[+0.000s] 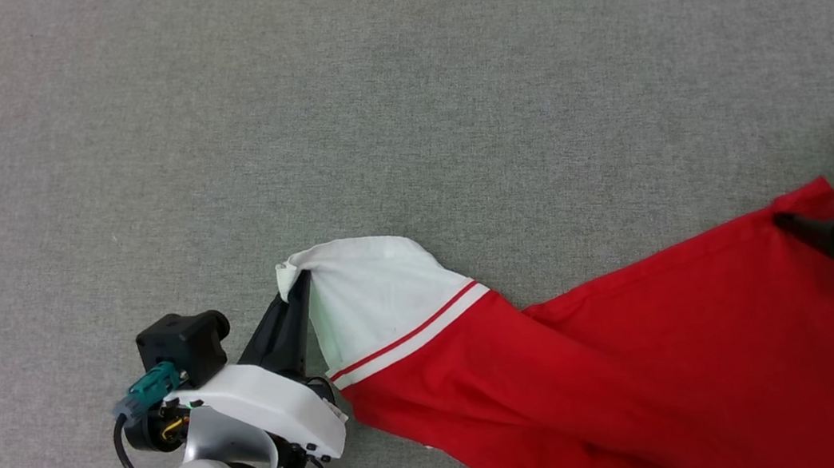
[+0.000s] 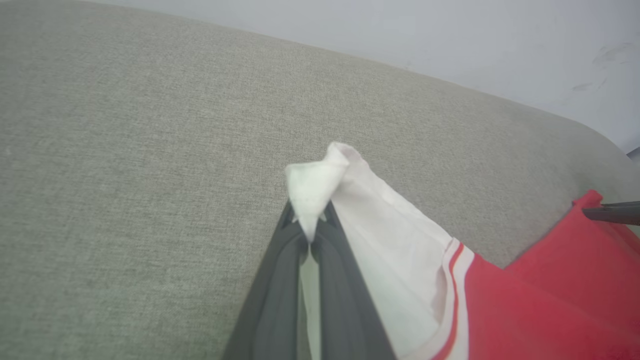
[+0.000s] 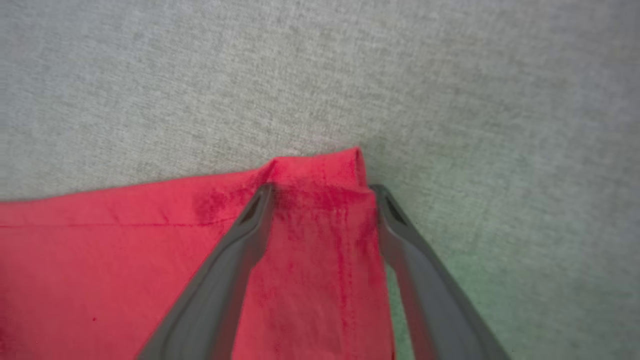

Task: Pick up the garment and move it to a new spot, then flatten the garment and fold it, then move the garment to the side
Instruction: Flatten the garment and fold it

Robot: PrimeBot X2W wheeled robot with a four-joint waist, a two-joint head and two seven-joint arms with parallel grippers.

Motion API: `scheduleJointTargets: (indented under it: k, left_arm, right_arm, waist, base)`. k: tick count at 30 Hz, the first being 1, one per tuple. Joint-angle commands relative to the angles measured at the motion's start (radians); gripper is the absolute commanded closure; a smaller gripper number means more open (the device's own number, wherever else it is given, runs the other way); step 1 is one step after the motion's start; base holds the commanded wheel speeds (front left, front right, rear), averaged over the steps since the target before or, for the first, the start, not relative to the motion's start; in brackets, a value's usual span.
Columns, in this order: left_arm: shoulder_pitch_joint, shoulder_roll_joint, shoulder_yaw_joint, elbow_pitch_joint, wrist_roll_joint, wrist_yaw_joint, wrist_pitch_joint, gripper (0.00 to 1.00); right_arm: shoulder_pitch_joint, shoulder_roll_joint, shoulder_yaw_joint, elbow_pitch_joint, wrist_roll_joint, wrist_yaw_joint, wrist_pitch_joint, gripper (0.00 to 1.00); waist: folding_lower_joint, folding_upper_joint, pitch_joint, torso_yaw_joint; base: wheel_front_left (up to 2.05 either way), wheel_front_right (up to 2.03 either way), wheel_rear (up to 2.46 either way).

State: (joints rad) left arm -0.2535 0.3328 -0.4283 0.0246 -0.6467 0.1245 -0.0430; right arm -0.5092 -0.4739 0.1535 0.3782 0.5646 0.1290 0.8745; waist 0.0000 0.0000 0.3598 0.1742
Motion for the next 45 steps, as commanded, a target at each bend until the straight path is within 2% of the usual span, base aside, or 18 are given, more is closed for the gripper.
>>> scheduleJointTargets:
  k: [1,2,11,14,20,25,31,38,45]
  left_arm:
    - [-0.004,-0.006,0.001,0.003,-0.004,0.001,-0.008,1.0]
    - [0.0,-0.006,0.002,0.005,-0.006,0.001,-0.01,1.0]
    - [-0.02,0.028,0.035,0.015,-0.003,0.012,-0.021,1.0]
    - [-0.049,0.057,0.053,0.007,0.008,0.019,-0.013,1.0]
    - [-0.173,0.12,0.088,0.0,0.016,0.0,0.034,1.0]
    - [-0.34,0.137,0.092,0.048,0.02,-0.027,0.091,1.0]
    - [-0.581,0.136,0.098,0.187,0.038,-0.06,0.115,1.0]
    - [-0.867,0.159,0.114,0.325,0.079,-0.092,0.106,1.0]
    - [-1.14,0.174,0.116,0.444,0.139,-0.1,0.077,1.0]
  right_arm:
    - [0.094,0.041,0.056,0.066,0.034,0.003,0.056,0.84]
    - [0.097,0.036,0.061,0.067,0.045,0.003,0.054,1.0]
    - [-0.021,-0.017,0.018,-0.015,0.067,0.001,-0.109,1.0]
    - [-0.04,-0.016,0.004,-0.04,0.061,0.001,-0.152,1.0]
    - [-0.094,0.01,-0.034,-0.048,0.02,0.001,-0.234,1.0]
    - [-0.179,0.034,-0.061,-0.031,-0.036,0.001,-0.293,1.0]
    - [-0.344,0.068,-0.094,0.009,-0.104,0.001,-0.381,1.0]
    - [-0.593,0.079,-0.101,0.064,-0.202,0.001,-0.496,1.0]
    - [-0.847,0.092,-0.128,0.128,-0.277,0.001,-0.604,1.0]
  waist:
    - [0.0,0.0,-0.002,-0.003]
    - [0.0,0.0,-0.004,-0.005]
    - [0.0,0.0,-0.066,-0.04]
    - [0.0,0.0,-0.101,-0.058]
    - [0.0,0.0,-0.161,-0.102]
    - [0.0,0.0,-0.176,-0.131]
    - [0.0,0.0,-0.155,-0.163]
    - [0.0,0.0,-0.088,-0.189]
    - [0.0,0.0,0.022,-0.193]
  base:
    - [0.0,0.0,0.0]
    - [0.0,0.0,0.0]
    - [0.0,0.0,0.0]
    - [0.0,0.0,0.0]
    - [0.0,0.0,0.0]
    - [0.0,0.0,0.0]
    - [0.0,0.0,0.0]
    - [0.0,0.0,0.0]
    - [0.0,0.0,0.0]
